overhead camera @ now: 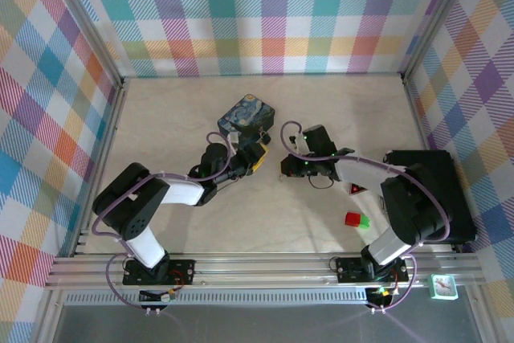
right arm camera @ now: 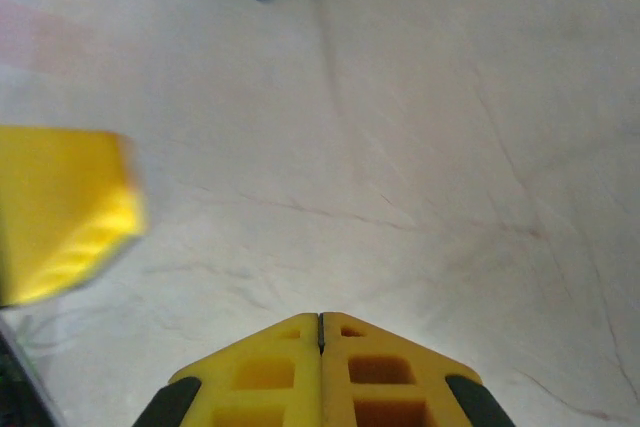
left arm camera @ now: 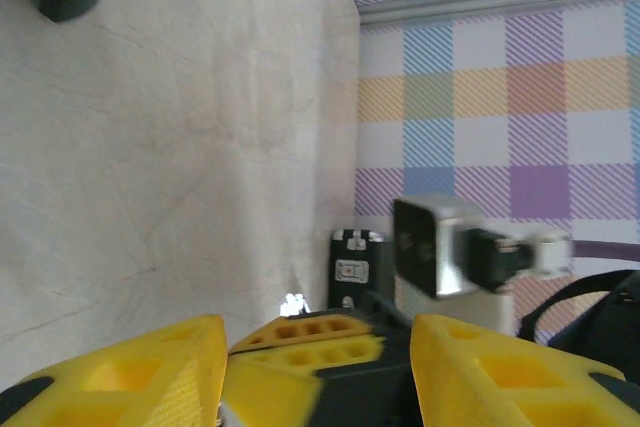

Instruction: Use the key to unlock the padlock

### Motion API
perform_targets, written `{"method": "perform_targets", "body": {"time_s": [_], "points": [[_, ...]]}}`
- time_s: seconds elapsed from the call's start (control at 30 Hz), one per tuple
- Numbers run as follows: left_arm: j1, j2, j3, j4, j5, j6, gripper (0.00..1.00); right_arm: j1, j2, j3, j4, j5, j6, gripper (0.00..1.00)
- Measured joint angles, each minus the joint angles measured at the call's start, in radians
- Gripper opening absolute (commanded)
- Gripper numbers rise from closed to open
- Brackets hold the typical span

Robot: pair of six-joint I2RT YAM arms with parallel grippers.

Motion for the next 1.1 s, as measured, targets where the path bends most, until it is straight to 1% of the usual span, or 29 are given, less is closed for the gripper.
{"method": "perform_targets", "body": {"time_s": [0.1, 0.13, 0.17, 0.2, 0.3, 0.37, 0.4, 0.47, 0.6, 0.8, 0.87, 0.93, 1.0, 1.1], "points": [[0.002, -0.028, 0.006, -0.066, -0.013, 0.039, 0.53, 0.019, 0.023, -0.006, -0.024, 0.048, 0.016, 0.0], [0.002, -0.033, 0.011, -0.084, -0.018, 0.05, 0.53, 0.021, 0.024, -0.006, -0.031, 0.068, 0.017, 0.02], [0.002, -0.035, 0.016, -0.102, -0.021, 0.06, 0.53, 0.026, 0.024, -0.006, -0.04, 0.091, 0.019, 0.08], [0.003, -0.035, 0.02, -0.117, -0.024, 0.067, 0.53, 0.029, 0.024, -0.006, -0.052, 0.116, 0.019, 0.17], [0.003, -0.035, 0.026, -0.147, -0.028, 0.08, 0.53, 0.029, 0.024, -0.005, -0.101, 0.2, 0.016, 0.38], [0.003, -0.035, 0.03, -0.161, -0.028, 0.087, 0.53, 0.03, 0.024, -0.005, -0.131, 0.245, 0.009, 0.47], [0.003, -0.035, 0.033, -0.169, -0.028, 0.09, 0.53, 0.03, 0.024, -0.004, -0.148, 0.266, 0.004, 0.54], [0.003, -0.035, 0.039, -0.176, -0.028, 0.093, 0.53, 0.032, 0.019, -0.003, -0.18, 0.298, -0.011, 0.58], [0.003, -0.035, 0.048, -0.178, -0.028, 0.094, 0.53, 0.056, -0.007, 0.011, -0.261, 0.356, -0.031, 0.59], [0.003, -0.035, 0.058, -0.179, -0.028, 0.097, 0.53, 0.138, 0.003, 0.097, -0.373, 0.442, -0.032, 0.59], [0.004, -0.035, 0.058, -0.183, -0.03, 0.1, 0.54, 0.161, 0.031, 0.138, -0.402, 0.466, -0.018, 0.56], [0.011, -0.039, 0.058, -0.194, -0.035, 0.105, 0.54, 0.183, 0.071, 0.176, -0.425, 0.486, 0.009, 0.52], [0.031, -0.055, 0.055, -0.206, -0.039, 0.111, 0.54, 0.203, 0.113, 0.203, -0.441, 0.502, 0.047, 0.47], [0.072, -0.096, 0.042, -0.225, -0.045, 0.12, 0.54, 0.224, 0.158, 0.216, -0.464, 0.526, 0.099, 0.45]]}}
